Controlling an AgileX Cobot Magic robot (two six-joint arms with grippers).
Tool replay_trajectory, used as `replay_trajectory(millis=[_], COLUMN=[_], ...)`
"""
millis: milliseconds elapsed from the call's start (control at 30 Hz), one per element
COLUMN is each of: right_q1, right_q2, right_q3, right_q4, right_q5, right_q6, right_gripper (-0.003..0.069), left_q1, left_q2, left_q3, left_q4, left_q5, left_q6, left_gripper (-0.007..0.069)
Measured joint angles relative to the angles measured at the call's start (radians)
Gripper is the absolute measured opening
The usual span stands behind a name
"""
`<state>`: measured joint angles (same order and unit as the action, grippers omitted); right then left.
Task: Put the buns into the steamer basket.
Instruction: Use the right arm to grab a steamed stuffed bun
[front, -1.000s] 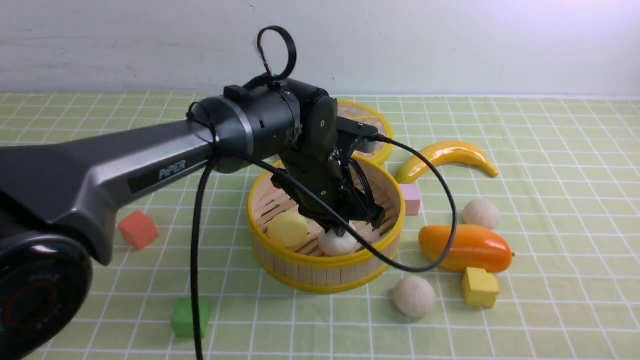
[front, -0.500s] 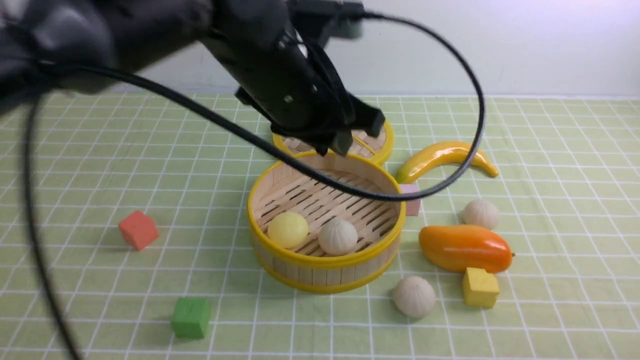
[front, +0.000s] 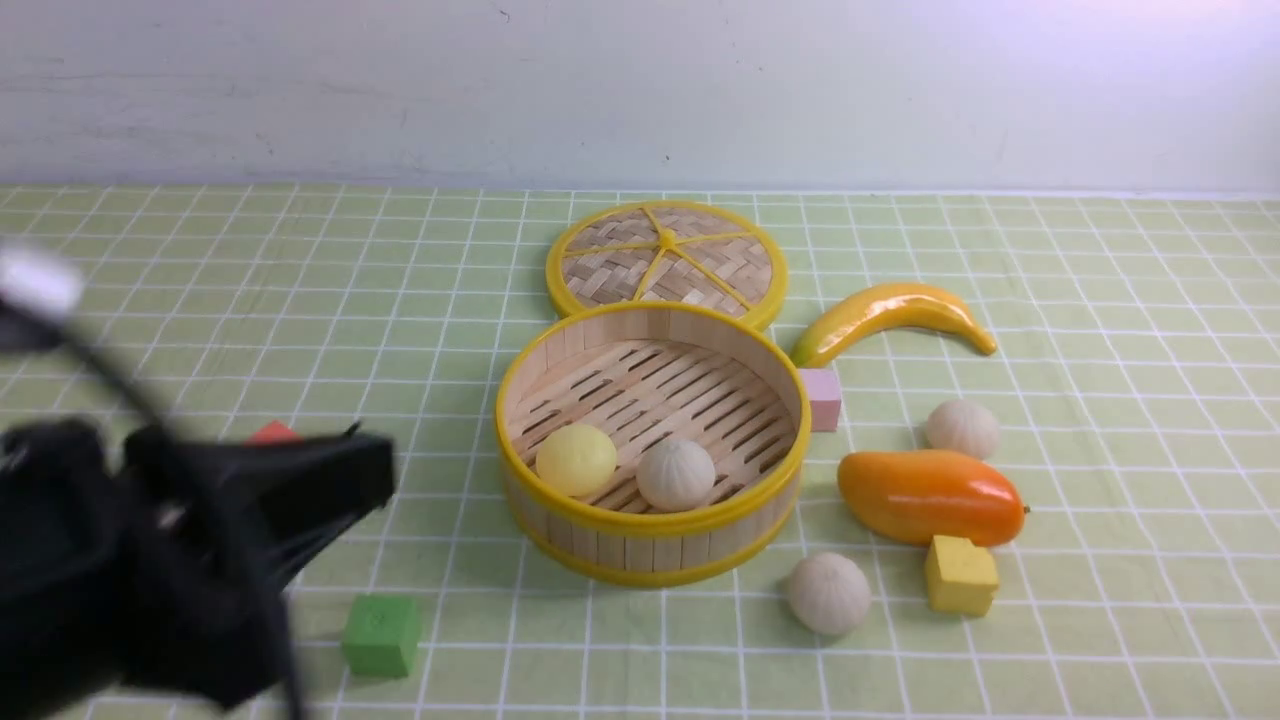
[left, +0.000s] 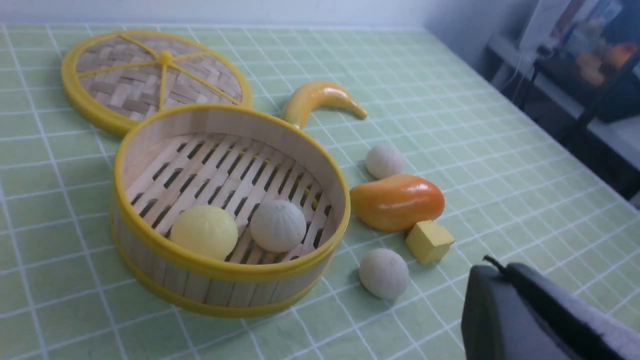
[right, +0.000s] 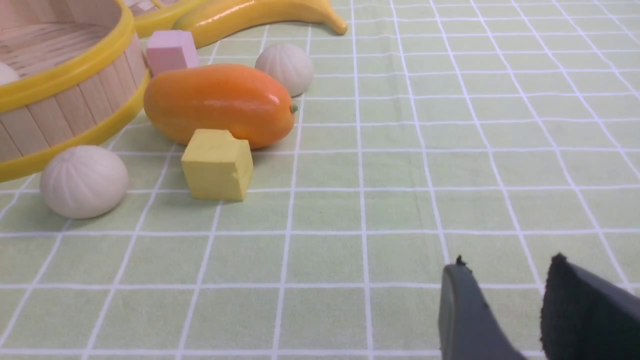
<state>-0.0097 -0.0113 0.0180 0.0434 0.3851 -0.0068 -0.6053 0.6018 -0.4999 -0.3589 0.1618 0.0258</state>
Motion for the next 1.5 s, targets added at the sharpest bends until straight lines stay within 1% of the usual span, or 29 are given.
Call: replay_trajectory(millis=[33, 67, 133, 233, 267, 333, 367, 400, 467, 533, 567, 600, 700, 767, 833, 867, 933, 1000, 1067, 1100, 1133, 1167, 1200, 1233, 1267, 1300, 1333, 1400, 1500], right_q1=[0.0, 0.0, 0.0, 0.0, 0.0, 0.0, 0.0, 0.0, 0.0, 0.0, 0.0, 0.0, 0.0, 0.009, 0.03, 0.047, 0.068, 0.09, 0.113, 0.116, 0.116, 0.118, 0.118, 0.118, 0.118, 0.118, 0.118, 0.127, 0.2], right_q2=[0.0, 0.0, 0.0, 0.0, 0.0, 0.0, 0.0, 0.0, 0.0, 0.0, 0.0, 0.0, 0.0, 0.005, 0.046, 0.097, 0.178, 0.288, 0.478, 0.552, 0.582, 0.687, 0.732, 0.839, 0.854, 0.974, 0.989, 1.173, 1.342], right_q3=[0.0, 0.0, 0.0, 0.0, 0.001, 0.007, 0.01, 0.01, 0.01, 0.01, 0.01, 0.01, 0.002, -0.05, -0.135, -0.207, -0.287, -0.414, -0.584, -0.64, -0.651, -0.719, -0.754, -0.805, -0.821, -0.882, -0.89, -0.972, -1.04], right_q4=[0.0, 0.0, 0.0, 0.025, 0.03, 0.157, 0.239, 0.239, 0.401, 0.558, 0.57, 0.642, 0.73, 0.734, 0.716, 0.69, 0.667, 0.632, 0.596, 0.587, 0.585, 0.573, 0.567, 0.557, 0.555, 0.548, 0.548, 0.526, 0.456], right_q5=[0.0, 0.0, 0.0, -0.007, -0.009, -0.048, -0.081, -0.081, -0.159, -0.273, -0.282, -0.336, -0.343, -0.29, -0.233, -0.174, -0.112, 0.014, 0.236, 0.311, 0.325, 0.406, 0.443, 0.489, 0.503, 0.554, 0.56, 0.627, 0.655], right_q6=[0.0, 0.0, 0.0, 0.017, 0.02, 0.094, 0.132, 0.139, 0.217, 0.263, 0.265, 0.279, 0.283, 0.248, 0.184, 0.107, 0.033, -0.079, -0.222, -0.254, -0.259, -0.277, -0.277, -0.274, -0.271, -0.267, -0.267, -0.261, -0.214], right_gripper=[0.0239, 0.0239, 0.0239, 0.0239, 0.0239, 0.0239, 0.0239, 0.0239, 0.0239, 0.0239, 0.0239, 0.0239, 0.0239, 0.0239, 0.0244, 0.0255, 0.027, 0.0299, 0.0338, 0.0344, 0.0344, 0.034, 0.0332, 0.0311, 0.0303, 0.0262, 0.0256, 0.0183, 0.0127], left_q1=[0.0, 0.0, 0.0, 0.0, 0.0, 0.0, 0.0, 0.0, 0.0, 0.0, 0.0, 0.0, 0.0, 0.0, 0.0, 0.0, 0.0, 0.0, 0.0, 0.0, 0.0, 0.0, 0.0, 0.0, 0.0, 0.0, 0.0, 0.0, 0.0], left_q2=[-0.015, -0.127, -0.247, -0.369, -0.369, -0.452, -0.474, -0.482, -0.507, -0.51, -0.51, -0.51, -0.51, -0.51, -0.51, -0.51, -0.51, -0.51, -0.51, -0.51, -0.51, -0.51, -0.51, -0.51, -0.51, -0.51, -0.51, -0.51, -0.51], left_q3=[0.013, 0.118, 0.199, 0.26, 0.263, 0.294, 0.305, 0.309, 0.323, 0.326, 0.326, 0.328, 0.33, 0.33, 0.33, 0.33, 0.33, 0.33, 0.33, 0.33, 0.33, 0.33, 0.33, 0.33, 0.33, 0.33, 0.33, 0.33, 0.33], left_q4=[-0.001, -0.005, -0.008, -0.01, -0.01, -0.011, -0.011, -0.011, -0.011, -0.011, -0.011, -0.011, -0.011, -0.011, -0.011, -0.011, -0.011, -0.011, -0.011, -0.011, -0.011, -0.011, -0.011, -0.011, -0.011, -0.011, -0.011, -0.01, -0.009], left_q5=[0.0, -0.045, -0.046, -0.03, -0.029, -0.027, -0.028, -0.028, -0.027, -0.025, -0.025, -0.025, -0.024, -0.02, -0.014, -0.007, -0.006, -0.005, -0.005, -0.004, -0.004, -0.003, -0.003, -0.003, -0.003, -0.003, -0.003, -0.003, -0.003], left_q6=[0.0, 0.0, 0.001, 0.001, 0.001, 0.001, 0.001, 0.001, 0.001, 0.001, 0.001, 0.001, 0.001, 0.001, 0.001, 0.002, 0.002, 0.002, 0.002, 0.002, 0.002, 0.003, 0.003, 0.003, 0.003, 0.003, 0.003, 0.003, 0.003], left_gripper=[-0.0013, -0.0013, -0.0013, -0.0013, -0.0013, -0.0013, -0.0013, -0.0013, -0.0013, -0.0013, -0.0013, -0.0013, -0.0013, -0.0013, -0.0013, -0.0013, -0.0013, -0.0013, -0.0013, -0.0013, -0.0013, -0.0013, -0.0013, -0.0013, -0.0013, -0.0013, -0.0013, -0.0013, -0.0013])
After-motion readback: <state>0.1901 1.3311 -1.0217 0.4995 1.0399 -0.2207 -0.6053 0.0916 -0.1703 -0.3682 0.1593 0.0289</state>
